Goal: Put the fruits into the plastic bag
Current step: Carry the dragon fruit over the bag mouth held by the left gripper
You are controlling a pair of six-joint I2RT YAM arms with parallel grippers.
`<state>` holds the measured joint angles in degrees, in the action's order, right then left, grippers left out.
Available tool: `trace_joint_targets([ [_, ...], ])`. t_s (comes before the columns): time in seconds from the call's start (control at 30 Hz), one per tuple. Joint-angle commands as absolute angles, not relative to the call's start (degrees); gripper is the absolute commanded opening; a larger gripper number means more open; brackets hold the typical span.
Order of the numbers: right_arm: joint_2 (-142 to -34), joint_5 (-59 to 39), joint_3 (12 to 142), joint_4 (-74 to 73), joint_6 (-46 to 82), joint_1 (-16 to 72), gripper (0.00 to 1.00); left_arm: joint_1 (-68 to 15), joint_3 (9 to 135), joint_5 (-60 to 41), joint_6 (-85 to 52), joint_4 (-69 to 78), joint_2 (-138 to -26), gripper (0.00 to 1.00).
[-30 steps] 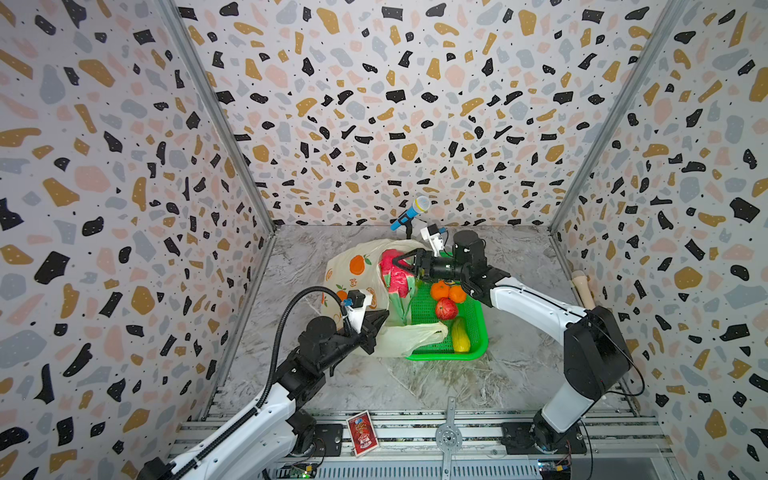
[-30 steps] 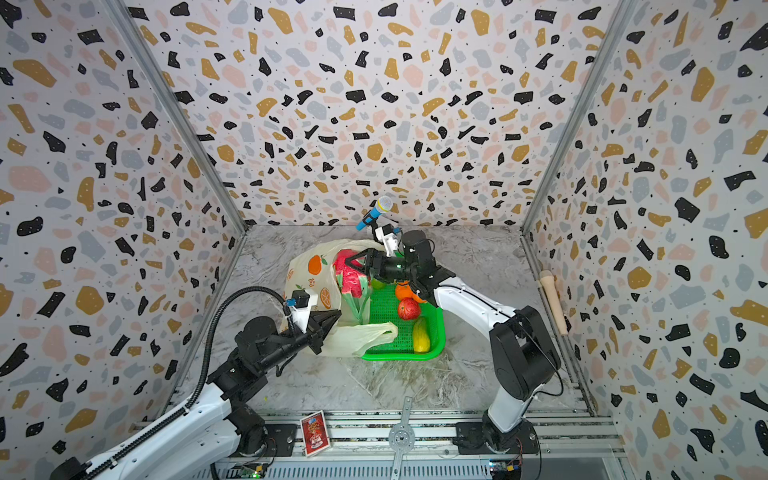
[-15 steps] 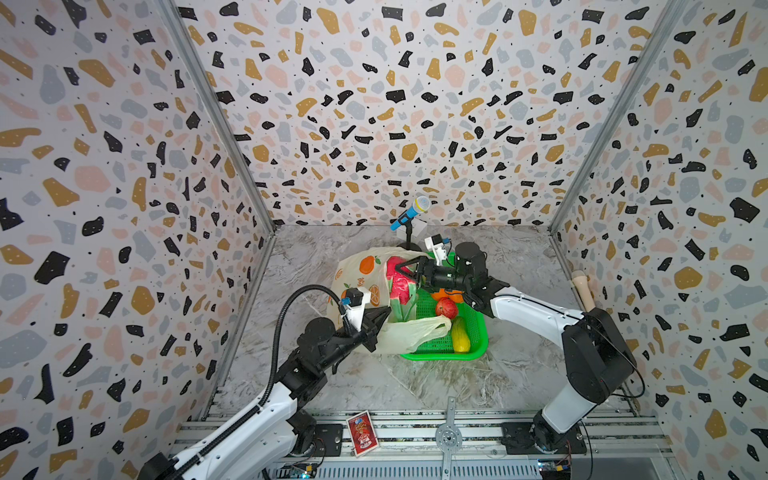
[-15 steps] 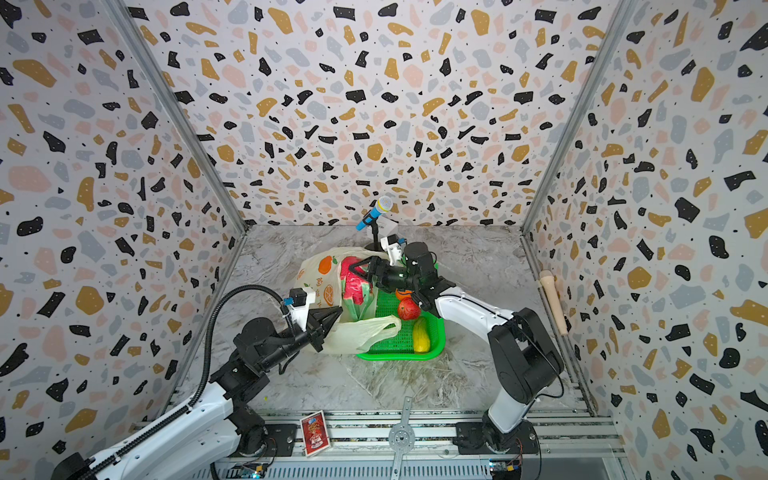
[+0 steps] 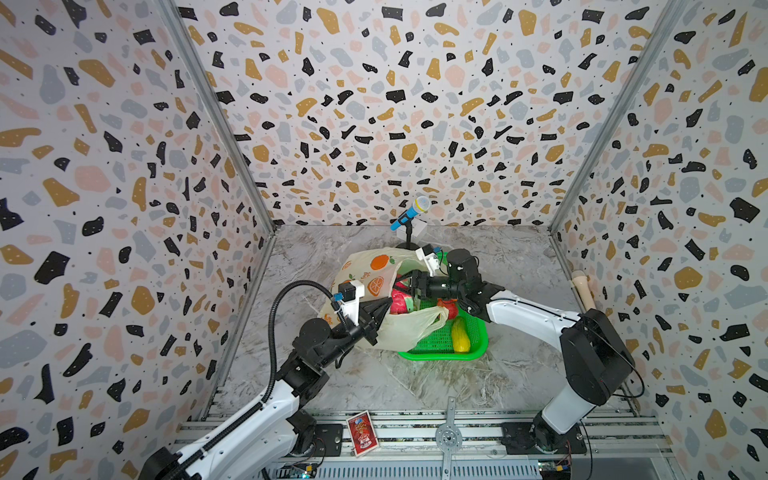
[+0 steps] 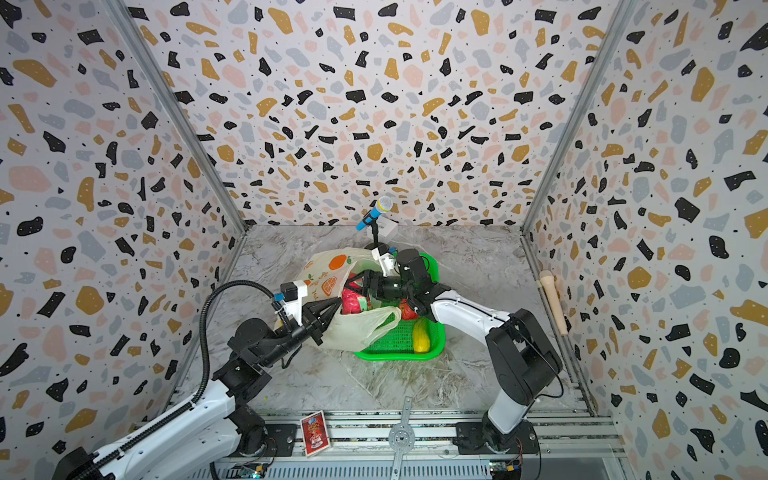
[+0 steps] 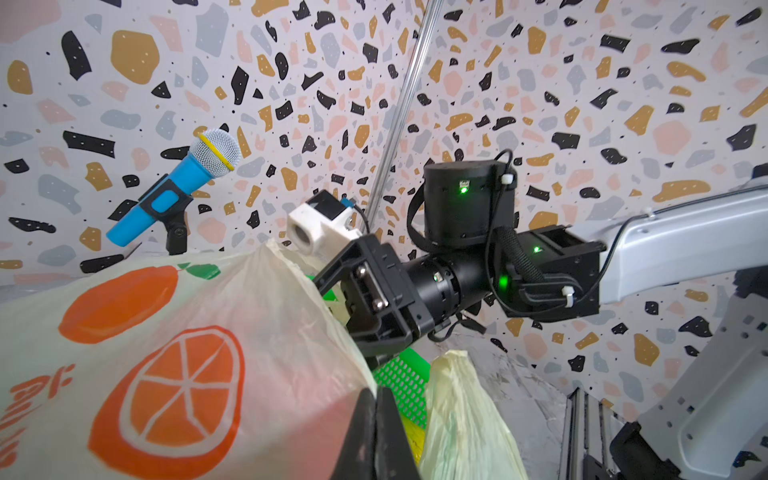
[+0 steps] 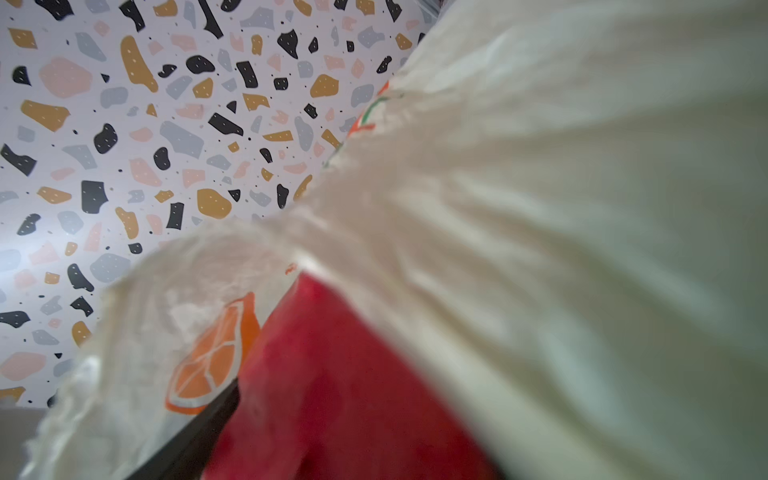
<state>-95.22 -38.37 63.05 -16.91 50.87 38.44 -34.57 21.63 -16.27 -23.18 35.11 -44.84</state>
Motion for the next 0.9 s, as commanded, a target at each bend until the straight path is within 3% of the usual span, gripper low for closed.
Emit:
trace_joint_targets([
  [0.0,-95.12,-39.67,68.71,-16.31,47.16,39.71,0.0,-34.8,21.1,-17.27,-25.79,41.88,-43.46,0.0],
  [0.53,-93.44,-38.72,73.52,-15.75,45.2,38.21,0.0,-34.72,18.63,-18.28,-23.83,34.39,-38.39,0.0],
  [0.87,-95.43,-39.29,70.7,-30.11,54.67,39.92,0.0,-34.72,15.84,-18.98,-27.32,40.68,-39.47,0.0],
])
